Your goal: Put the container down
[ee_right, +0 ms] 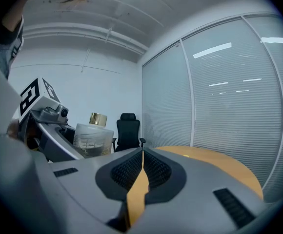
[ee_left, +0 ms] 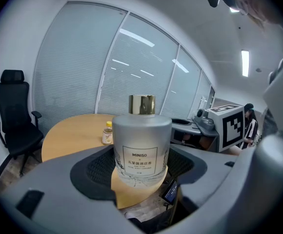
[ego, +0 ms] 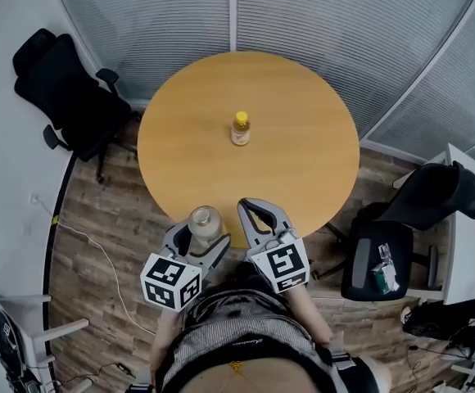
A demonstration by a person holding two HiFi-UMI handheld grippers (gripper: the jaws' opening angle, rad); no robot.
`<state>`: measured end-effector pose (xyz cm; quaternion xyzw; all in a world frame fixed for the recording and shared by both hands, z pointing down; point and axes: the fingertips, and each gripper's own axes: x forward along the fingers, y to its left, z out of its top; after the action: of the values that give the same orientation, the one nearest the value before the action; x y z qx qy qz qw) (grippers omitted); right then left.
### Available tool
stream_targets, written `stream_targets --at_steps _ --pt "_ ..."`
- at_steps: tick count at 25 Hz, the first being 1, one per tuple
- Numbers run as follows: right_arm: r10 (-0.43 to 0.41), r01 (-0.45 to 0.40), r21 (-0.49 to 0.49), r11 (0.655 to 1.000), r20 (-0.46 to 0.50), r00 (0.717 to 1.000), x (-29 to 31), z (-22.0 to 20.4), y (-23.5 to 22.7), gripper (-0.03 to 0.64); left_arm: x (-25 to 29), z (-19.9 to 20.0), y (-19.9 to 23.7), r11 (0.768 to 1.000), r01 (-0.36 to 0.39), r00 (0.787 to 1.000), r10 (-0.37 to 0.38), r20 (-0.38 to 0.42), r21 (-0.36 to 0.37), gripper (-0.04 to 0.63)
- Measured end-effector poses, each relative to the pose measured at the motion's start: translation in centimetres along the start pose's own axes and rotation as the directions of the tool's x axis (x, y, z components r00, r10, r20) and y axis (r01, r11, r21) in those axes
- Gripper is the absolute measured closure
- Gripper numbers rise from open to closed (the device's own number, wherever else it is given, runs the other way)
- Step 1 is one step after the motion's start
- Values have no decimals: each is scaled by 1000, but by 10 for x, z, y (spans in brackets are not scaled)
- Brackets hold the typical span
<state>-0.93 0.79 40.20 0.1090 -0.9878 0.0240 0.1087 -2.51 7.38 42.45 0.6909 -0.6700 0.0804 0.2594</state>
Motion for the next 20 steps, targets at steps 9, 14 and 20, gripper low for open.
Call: stream_targets --at_steps 9,14,20 --pt "46 -46 -20 999 -1 999 7 -1 -25 595 27 8 -1 999 -36 999 36 -1 -4 256" --pt "60 -60 -18 998 -7 998 9 -7 -41 595 43 11 -5 999 -44 999 44 -2 -13 256" --pt "38 -38 -13 999 -14 999 1 -11 -57 595 55 11 -11 999 -34 999 34 -19 -16 256"
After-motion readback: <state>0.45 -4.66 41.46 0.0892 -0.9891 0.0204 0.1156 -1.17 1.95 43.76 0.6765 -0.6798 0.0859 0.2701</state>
